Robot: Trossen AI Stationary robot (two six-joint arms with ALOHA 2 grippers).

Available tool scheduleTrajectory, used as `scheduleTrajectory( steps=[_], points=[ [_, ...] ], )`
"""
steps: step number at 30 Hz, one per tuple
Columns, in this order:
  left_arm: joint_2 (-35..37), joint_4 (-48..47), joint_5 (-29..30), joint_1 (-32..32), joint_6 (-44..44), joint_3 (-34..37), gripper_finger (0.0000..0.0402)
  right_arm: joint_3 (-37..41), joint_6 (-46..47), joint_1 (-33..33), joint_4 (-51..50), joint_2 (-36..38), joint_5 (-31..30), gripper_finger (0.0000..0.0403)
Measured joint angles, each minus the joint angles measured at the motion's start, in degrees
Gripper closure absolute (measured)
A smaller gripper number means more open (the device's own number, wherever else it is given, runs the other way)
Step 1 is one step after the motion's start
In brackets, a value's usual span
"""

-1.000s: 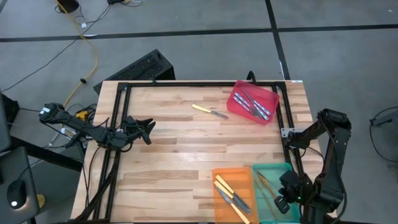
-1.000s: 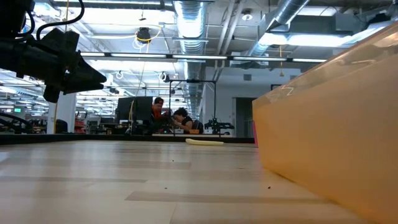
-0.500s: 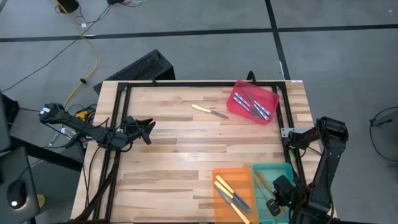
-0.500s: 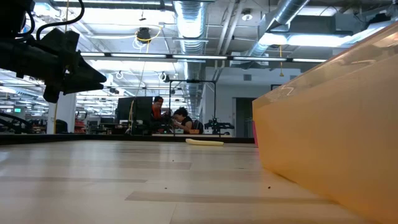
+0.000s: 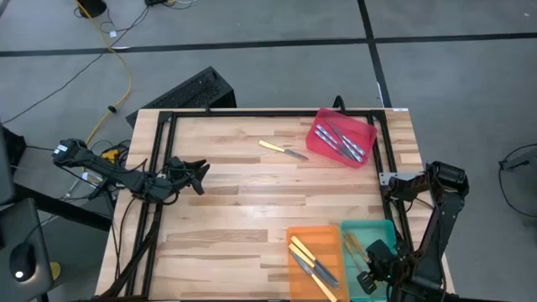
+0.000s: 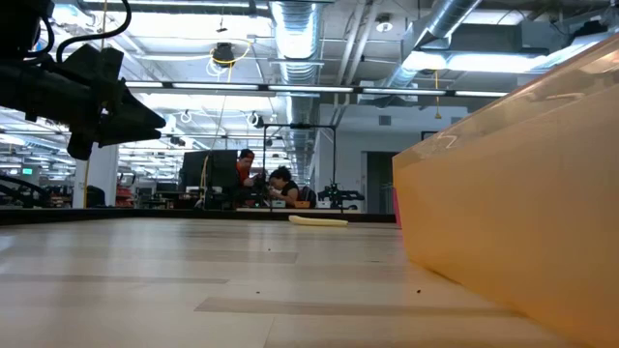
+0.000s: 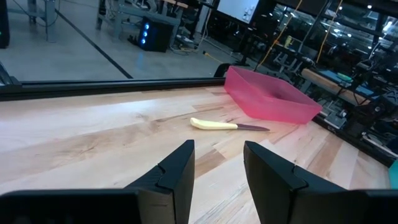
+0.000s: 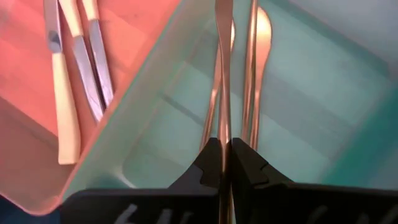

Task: Sort silverware by color (type)
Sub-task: Put the gold knife into the blue bin

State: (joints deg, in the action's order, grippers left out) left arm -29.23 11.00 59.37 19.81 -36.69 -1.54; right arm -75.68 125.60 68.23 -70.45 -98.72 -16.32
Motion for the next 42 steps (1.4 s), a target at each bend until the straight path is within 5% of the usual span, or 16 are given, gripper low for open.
scheduleTrajectory(
  steps=[27, 42],
  points=[
    [0.00, 0.00, -0.02, -0.02, 0.00, 0.00, 0.0280, 0.02, -0.37, -10.61, -1.14, 0.00, 3.96, 0.0381],
    [-0.01, 0.00, -0.07, -0.01, -0.03, 0.00, 0.0280, 0.04, 0.17, -8.64, 0.17, -2.16, 6.05, 0.0381]
  ],
)
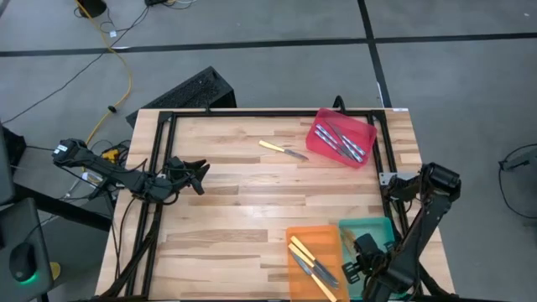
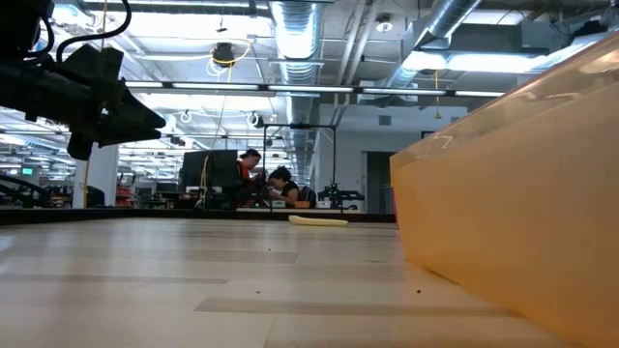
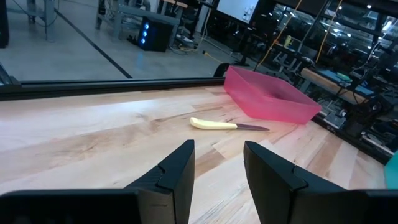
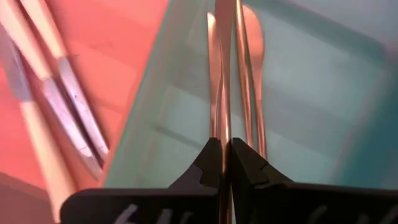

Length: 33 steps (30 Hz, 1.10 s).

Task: Sort silverware by color (type)
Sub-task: Put the gold knife into the blue bin

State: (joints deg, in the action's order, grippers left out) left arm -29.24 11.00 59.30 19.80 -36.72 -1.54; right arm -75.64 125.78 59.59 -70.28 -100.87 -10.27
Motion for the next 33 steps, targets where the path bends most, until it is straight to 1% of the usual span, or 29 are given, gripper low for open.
scheduleTrajectory(
  steps=[6, 11, 16, 24, 28, 33],
  points=[
    [0.01, -0.02, 0.01, 0.01, -0.41, 0.00, 0.0280, 0.02, -0.09, -0.04, 2.88, -4.24, 2.85, 0.0381],
    [0.01, -0.02, 0.01, 0.00, -0.41, 0.00, 0.0280, 0.00, -0.11, 0.89, 3.30, -5.29, 3.78, 0.0381],
    [0.01, -0.02, 0.01, 0.01, -0.41, 0.00, 0.0280, 1.81, 0.15, 1.94, 8.04, -5.36, 4.85, 0.0381],
    [0.01, -0.04, 0.01, 0.00, -0.41, 0.00, 0.0280, 4.01, 0.22, 2.30, 10.31, -5.34, 6.20, 0.0381],
    [0.01, -0.07, 0.02, -0.01, -0.41, 0.00, 0.0280, 6.57, 0.26, 2.51, 14.35, -5.36, 6.26, 0.0382],
    [0.01, -0.11, 0.01, -0.01, -0.41, 0.00, 0.0280, 7.80, 0.31, 2.53, 15.76, -5.32, 6.30, 0.0389]
  ],
)
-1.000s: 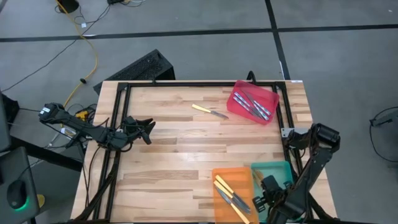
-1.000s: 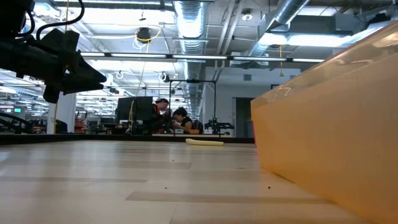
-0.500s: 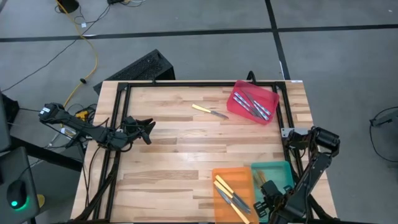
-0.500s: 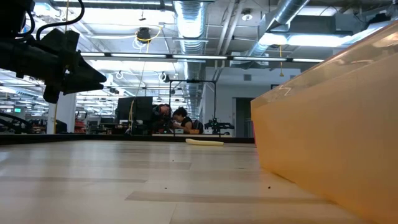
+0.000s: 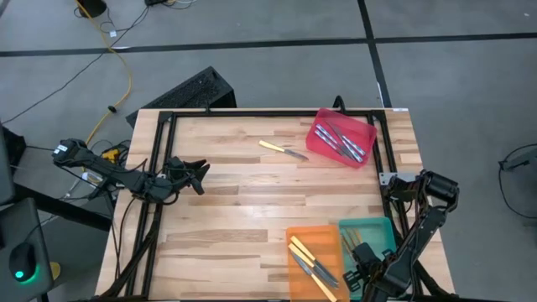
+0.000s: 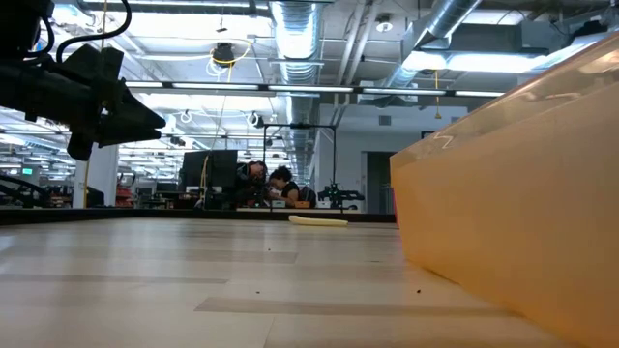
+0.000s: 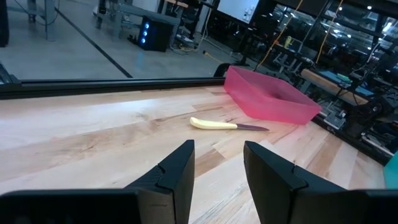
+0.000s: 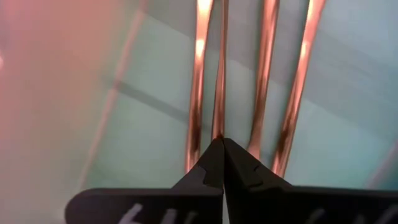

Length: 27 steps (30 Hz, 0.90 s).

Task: Sort silverware by color (type)
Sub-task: Put the gold knife into the blue bin, then put the yellow knife into the orange bin

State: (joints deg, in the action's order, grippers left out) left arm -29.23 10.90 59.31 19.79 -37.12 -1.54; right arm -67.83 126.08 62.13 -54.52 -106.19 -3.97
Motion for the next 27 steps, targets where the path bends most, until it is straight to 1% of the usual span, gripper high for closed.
scheduleTrajectory(
  steps=[17, 20, 27],
  points=[
    [0.00, 0.00, 0.02, 0.00, 0.00, 0.00, 0.0280, 0.11, -0.44, 0.00, 0.95, 0.02, 0.00, 0.0379],
    [0.00, 0.00, 0.02, 0.00, 0.00, 0.00, 0.0280, 0.13, -0.85, 0.00, 1.27, 0.02, 0.00, 0.0367],
    [0.00, 0.00, 0.01, 0.01, 0.00, 0.00, 0.0280, 0.15, -1.03, -0.33, 0.96, 0.55, 1.27, 0.0322]
  ],
)
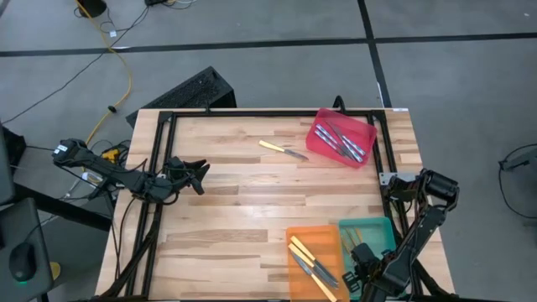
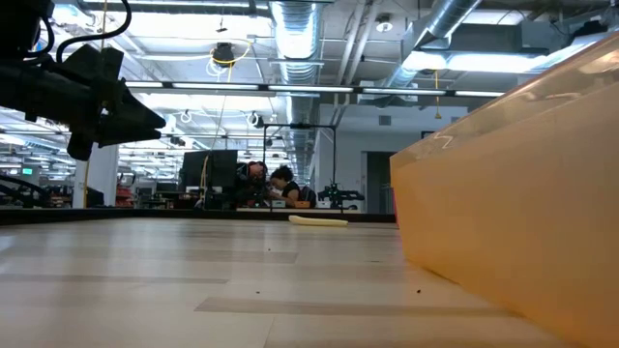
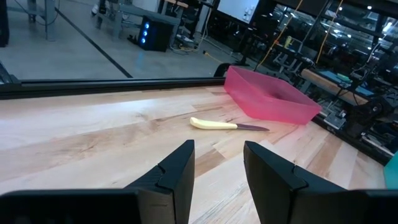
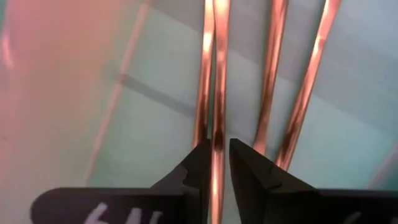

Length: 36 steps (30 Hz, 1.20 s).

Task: Sort silverware by color (type)
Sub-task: Put the yellow knife into the orange bin

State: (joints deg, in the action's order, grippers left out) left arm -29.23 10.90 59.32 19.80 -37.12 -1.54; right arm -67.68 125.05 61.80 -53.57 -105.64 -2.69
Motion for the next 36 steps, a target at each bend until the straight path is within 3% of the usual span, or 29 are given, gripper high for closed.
scheduleTrajectory(
  steps=[20, 29, 33, 36],
  points=[
    [0.00, 0.02, -0.40, -0.01, 0.00, 0.00, 0.0280, 0.00, -4.26, -2.66, -3.66, 14.65, -0.48, 0.0310],
    [-0.02, 0.00, -0.40, -0.01, 0.74, 0.00, 0.0280, -0.02, -21.80, -11.55, -3.21, 21.30, -10.13, 0.0310],
    [0.00, -0.02, -0.40, 0.01, 0.87, 0.00, 0.0280, -0.04, -34.13, -17.40, -2.50, 22.79, -14.40, 0.0310],
    [-0.01, -0.04, -0.36, 0.00, 1.28, 0.00, 0.0280, -0.04, -45.47, -21.75, -1.01, 22.90, -21.66, 0.0310]
  ],
)
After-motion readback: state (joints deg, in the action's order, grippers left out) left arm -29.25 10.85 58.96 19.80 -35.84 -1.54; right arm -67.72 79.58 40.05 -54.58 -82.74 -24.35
